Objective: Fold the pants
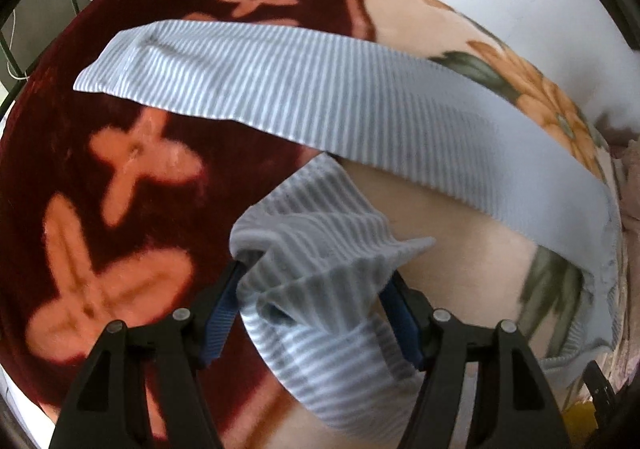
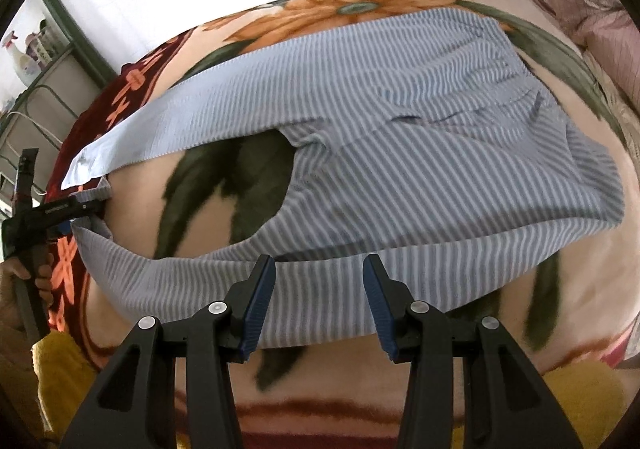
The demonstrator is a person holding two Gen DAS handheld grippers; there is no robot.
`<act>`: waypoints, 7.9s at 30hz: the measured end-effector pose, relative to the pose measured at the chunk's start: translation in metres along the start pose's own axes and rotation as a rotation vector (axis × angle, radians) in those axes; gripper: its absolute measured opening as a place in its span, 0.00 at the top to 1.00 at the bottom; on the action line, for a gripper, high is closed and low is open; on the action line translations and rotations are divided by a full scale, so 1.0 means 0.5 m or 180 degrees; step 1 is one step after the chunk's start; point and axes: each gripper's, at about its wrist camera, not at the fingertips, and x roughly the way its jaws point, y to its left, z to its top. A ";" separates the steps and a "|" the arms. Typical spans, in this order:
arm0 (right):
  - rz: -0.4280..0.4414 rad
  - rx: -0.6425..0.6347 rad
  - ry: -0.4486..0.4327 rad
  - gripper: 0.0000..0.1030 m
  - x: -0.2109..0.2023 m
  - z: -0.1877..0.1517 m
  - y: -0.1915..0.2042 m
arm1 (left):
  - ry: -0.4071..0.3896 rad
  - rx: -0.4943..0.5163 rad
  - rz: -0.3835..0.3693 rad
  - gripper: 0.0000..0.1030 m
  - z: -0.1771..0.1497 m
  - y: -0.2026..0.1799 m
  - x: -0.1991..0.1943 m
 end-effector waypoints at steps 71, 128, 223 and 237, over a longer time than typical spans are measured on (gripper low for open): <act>-0.0108 0.1737 0.0656 0.54 0.036 0.049 -0.224 | 0.0233 0.1012 -0.0785 0.38 -0.203 -0.388 -0.053; -0.0130 0.1147 -0.0051 0.61 -0.116 0.027 -0.308 | 0.0534 0.2297 -0.1700 0.94 -0.359 -0.516 -0.074; 0.0099 0.1059 -0.0296 0.95 -0.102 0.340 -0.404 | -0.1068 0.1186 -0.0576 0.96 -0.121 -0.340 -0.227; -0.0196 0.0906 -0.0124 0.95 0.077 0.485 -0.366 | -0.1108 0.1236 -0.0128 0.96 0.108 -0.401 -0.112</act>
